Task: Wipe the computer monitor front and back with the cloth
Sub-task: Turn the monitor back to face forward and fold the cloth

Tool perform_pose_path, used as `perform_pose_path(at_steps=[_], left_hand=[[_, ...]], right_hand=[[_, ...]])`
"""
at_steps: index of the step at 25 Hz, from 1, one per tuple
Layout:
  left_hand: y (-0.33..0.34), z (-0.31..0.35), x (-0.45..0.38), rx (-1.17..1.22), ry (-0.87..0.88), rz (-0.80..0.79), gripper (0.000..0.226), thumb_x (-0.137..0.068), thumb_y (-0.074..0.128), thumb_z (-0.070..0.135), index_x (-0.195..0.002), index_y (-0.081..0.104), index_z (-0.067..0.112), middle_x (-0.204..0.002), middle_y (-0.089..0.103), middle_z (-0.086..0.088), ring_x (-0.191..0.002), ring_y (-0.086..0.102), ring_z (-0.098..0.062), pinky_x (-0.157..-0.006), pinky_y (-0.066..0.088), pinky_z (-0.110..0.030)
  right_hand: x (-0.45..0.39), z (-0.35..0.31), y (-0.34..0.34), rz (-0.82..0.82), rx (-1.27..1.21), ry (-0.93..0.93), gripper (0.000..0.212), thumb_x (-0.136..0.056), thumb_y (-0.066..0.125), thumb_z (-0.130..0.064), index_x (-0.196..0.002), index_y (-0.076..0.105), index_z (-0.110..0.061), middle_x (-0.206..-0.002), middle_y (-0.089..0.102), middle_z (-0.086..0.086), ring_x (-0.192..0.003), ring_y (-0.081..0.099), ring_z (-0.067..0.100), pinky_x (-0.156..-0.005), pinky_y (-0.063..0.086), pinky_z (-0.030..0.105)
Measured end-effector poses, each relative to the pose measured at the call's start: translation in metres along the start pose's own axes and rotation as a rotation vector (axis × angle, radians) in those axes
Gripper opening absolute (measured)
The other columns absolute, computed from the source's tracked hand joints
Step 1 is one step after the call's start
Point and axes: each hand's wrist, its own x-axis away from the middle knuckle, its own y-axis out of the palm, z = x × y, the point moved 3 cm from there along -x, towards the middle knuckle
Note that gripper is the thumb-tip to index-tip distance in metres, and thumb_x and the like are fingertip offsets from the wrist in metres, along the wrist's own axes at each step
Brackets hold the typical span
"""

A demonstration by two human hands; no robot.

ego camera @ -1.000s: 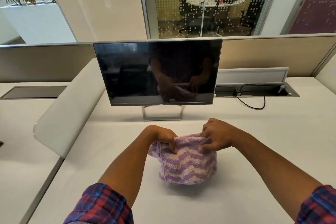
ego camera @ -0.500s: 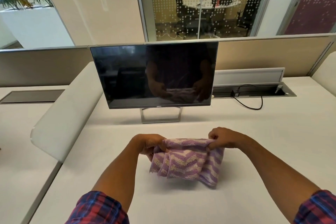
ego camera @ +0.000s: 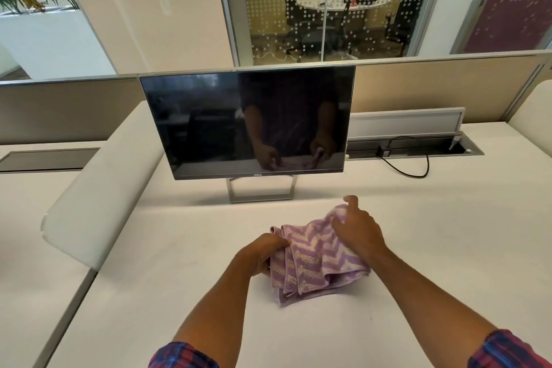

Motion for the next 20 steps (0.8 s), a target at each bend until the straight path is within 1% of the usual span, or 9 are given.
perform_pose_path(at_steps=[4,6,8,9,11,12,14,17,20], left_hand=[[0.020,0.006,0.003,0.017,0.018,-0.055,0.033,-0.101,0.045,0.033,-0.119,0.060,0.010,-0.108,0.073,-0.015,-0.098,0.070,-0.034,-0.089,0.055,-0.058],[0.027,0.007,0.003,0.150,-0.002,-0.118,0.054,-0.101,0.035,0.055,-0.121,0.063,0.013,-0.107,0.074,-0.015,-0.098,0.070,-0.036,-0.079,0.059,-0.053],[0.030,0.003,-0.001,0.215,-0.007,-0.160,0.072,-0.093,0.031,0.075,-0.124,0.064,0.019,-0.108,0.075,-0.014,-0.101,0.070,-0.036,-0.068,0.061,-0.048],[0.029,0.001,-0.003,0.199,0.010,-0.166,0.069,-0.093,0.036,0.074,-0.124,0.064,0.019,-0.108,0.075,-0.014,-0.101,0.071,-0.036,-0.068,0.062,-0.049],[0.027,-0.002,-0.008,0.122,0.097,-0.145,0.047,-0.098,0.052,0.051,-0.124,0.062,0.014,-0.108,0.074,-0.014,-0.098,0.072,-0.034,-0.077,0.060,-0.056],[0.027,-0.002,-0.009,0.081,0.145,-0.116,0.034,-0.099,0.056,0.035,-0.123,0.061,0.011,-0.109,0.073,-0.016,-0.097,0.072,-0.034,-0.080,0.058,-0.059],[0.030,0.000,-0.011,0.052,0.185,-0.069,0.022,-0.097,0.058,0.018,-0.118,0.060,0.012,-0.109,0.072,-0.016,-0.096,0.071,-0.033,-0.082,0.057,-0.060],[0.040,0.007,-0.016,0.097,0.194,-0.059,0.020,-0.096,0.060,0.018,-0.116,0.061,0.016,-0.109,0.073,-0.013,-0.100,0.071,-0.031,-0.083,0.058,-0.057],[0.054,0.013,-0.018,0.030,0.268,0.002,0.030,-0.096,0.062,0.027,-0.124,0.060,0.015,-0.112,0.072,-0.008,-0.096,0.071,-0.024,-0.086,0.059,-0.046]], right_hand=[[0.009,-0.040,0.021,-0.140,-0.211,-0.060,0.059,-0.088,0.068,-0.047,-0.136,0.043,-0.023,-0.116,0.067,0.003,-0.101,0.068,0.027,-0.081,0.051,0.030],[0.016,-0.044,0.036,-0.253,-0.310,-0.082,0.041,-0.092,0.063,-0.047,-0.127,0.059,-0.027,-0.111,0.070,-0.004,-0.096,0.069,0.018,-0.080,0.052,0.027],[0.021,-0.038,0.044,-0.322,-0.309,-0.122,0.023,-0.098,0.056,-0.035,-0.112,0.073,-0.029,-0.094,0.076,-0.007,-0.079,0.072,0.013,-0.075,0.054,0.025],[0.021,-0.033,0.046,-0.336,-0.290,-0.143,0.023,-0.097,0.056,-0.026,-0.108,0.076,-0.028,-0.086,0.075,-0.008,-0.070,0.072,0.011,-0.070,0.055,0.023],[0.019,-0.021,0.045,-0.303,-0.291,-0.165,0.025,-0.090,0.063,-0.011,-0.104,0.079,-0.026,-0.080,0.071,-0.015,-0.064,0.069,0.003,-0.064,0.051,0.016],[0.017,-0.014,0.042,-0.230,-0.308,-0.146,0.022,-0.086,0.070,-0.010,-0.099,0.079,-0.026,-0.080,0.069,-0.017,-0.069,0.068,0.001,-0.064,0.047,0.012],[0.015,0.004,0.035,-0.052,-0.310,-0.049,0.021,-0.080,0.081,-0.026,-0.099,0.072,-0.026,-0.091,0.064,-0.013,-0.086,0.067,0.008,-0.066,0.042,0.013],[0.016,0.029,0.038,-0.059,-0.222,0.144,0.043,-0.082,0.073,-0.056,-0.112,0.060,-0.028,-0.103,0.061,-0.007,-0.095,0.065,0.018,-0.071,0.044,0.029],[0.017,0.040,0.042,-0.073,-0.355,0.156,0.038,-0.090,0.069,-0.043,-0.119,0.065,-0.020,-0.108,0.072,0.000,-0.090,0.066,0.018,-0.074,0.051,0.030]])
